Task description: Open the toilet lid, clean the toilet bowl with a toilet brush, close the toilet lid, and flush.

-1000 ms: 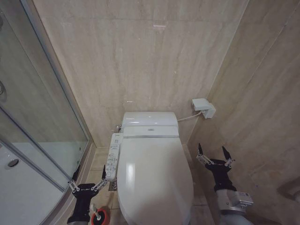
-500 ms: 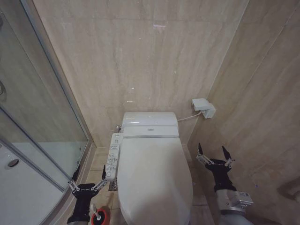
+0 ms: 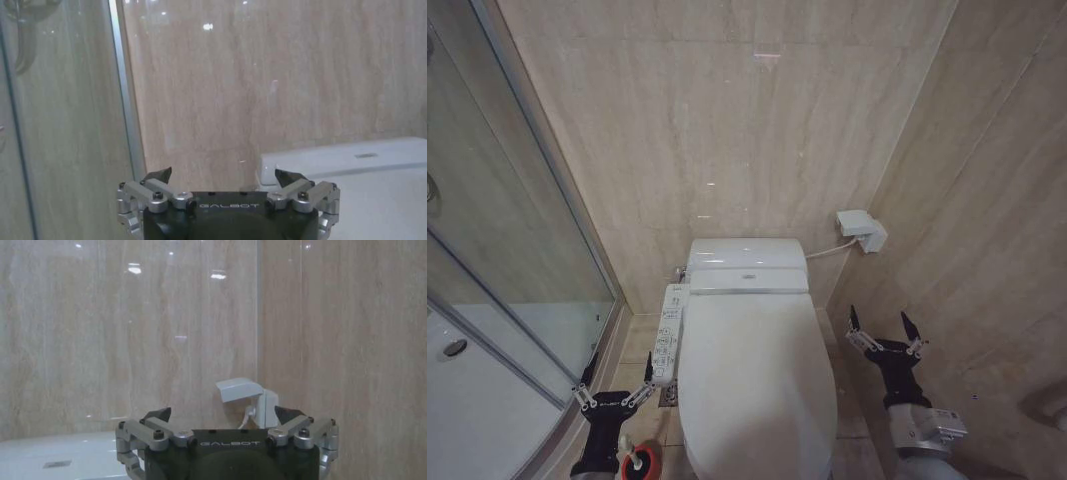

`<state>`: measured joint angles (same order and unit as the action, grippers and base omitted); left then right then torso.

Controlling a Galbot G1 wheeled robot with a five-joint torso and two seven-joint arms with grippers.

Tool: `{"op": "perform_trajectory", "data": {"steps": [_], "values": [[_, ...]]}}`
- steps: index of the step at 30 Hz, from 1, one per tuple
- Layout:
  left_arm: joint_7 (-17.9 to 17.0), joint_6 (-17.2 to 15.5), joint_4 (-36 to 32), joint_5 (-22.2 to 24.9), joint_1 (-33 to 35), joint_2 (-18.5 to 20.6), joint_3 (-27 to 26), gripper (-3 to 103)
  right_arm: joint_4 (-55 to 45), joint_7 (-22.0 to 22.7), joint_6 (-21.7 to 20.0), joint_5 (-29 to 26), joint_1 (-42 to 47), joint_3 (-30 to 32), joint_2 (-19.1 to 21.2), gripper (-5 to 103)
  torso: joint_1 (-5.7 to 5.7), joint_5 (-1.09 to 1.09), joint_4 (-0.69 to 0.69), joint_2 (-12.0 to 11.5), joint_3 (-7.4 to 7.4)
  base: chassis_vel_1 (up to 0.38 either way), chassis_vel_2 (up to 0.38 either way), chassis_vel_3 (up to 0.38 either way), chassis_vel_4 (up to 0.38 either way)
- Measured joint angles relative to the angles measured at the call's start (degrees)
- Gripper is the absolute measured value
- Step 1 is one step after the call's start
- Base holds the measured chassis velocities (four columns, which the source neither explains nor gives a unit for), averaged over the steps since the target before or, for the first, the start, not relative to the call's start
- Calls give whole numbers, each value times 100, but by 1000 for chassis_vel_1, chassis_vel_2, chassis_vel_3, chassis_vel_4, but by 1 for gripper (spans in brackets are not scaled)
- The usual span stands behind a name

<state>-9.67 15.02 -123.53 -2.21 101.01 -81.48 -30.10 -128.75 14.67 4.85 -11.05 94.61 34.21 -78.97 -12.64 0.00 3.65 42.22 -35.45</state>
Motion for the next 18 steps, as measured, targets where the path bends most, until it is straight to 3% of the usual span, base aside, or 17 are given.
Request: {"op": "perform_trajectory", "data": {"steps": [1, 2, 5, 6, 9, 10, 14, 18], "values": [[-32, -200, -27, 68, -145, 33, 47, 100, 0, 0, 0, 0, 0, 0, 0, 100, 0, 0, 2, 0, 0, 0, 0, 0, 0], [-32, -200, -27, 68, -145, 33, 47, 100, 0, 0, 0, 0, 0, 0, 0, 100, 0, 0, 2, 0, 0, 0, 0, 0, 0], [-130, -827, -105, 281, -594, 127, 194, 100, 0, 0, 0, 0, 0, 0, 0, 100, 0, 0, 2, 0, 0, 0, 0, 0, 0], [-130, -827, -105, 281, -594, 127, 194, 100, 0, 0, 0, 0, 0, 0, 0, 100, 0, 0, 2, 0, 0, 0, 0, 0, 0], [-231, -1474, -182, 500, -1051, 230, 346, 100, 0, 0, 0, 0, 0, 1, 0, 100, 0, 0, 2, 0, 0, 0, 0, 0, 0], [-231, -1474, -182, 500, -1051, 230, 346, 100, 0, 0, 0, 0, 0, 1, 0, 100, 0, 0, 2, 0, 0, 0, 0, 0, 0], [-350, -2224, -274, 735, -1591, 344, 520, 100, 0, 0, 0, 0, 0, 0, 0, 100, 0, 0, 1, 0, 0, 0, 0, 0, 0], [-414, -2303, -375, 589, -1847, 421, 548, 100, 0, 0, 0, 0, 0, 1, 0, 100, 0, 2, 2, 0, 0, 0, 0, 0, 0]]}}
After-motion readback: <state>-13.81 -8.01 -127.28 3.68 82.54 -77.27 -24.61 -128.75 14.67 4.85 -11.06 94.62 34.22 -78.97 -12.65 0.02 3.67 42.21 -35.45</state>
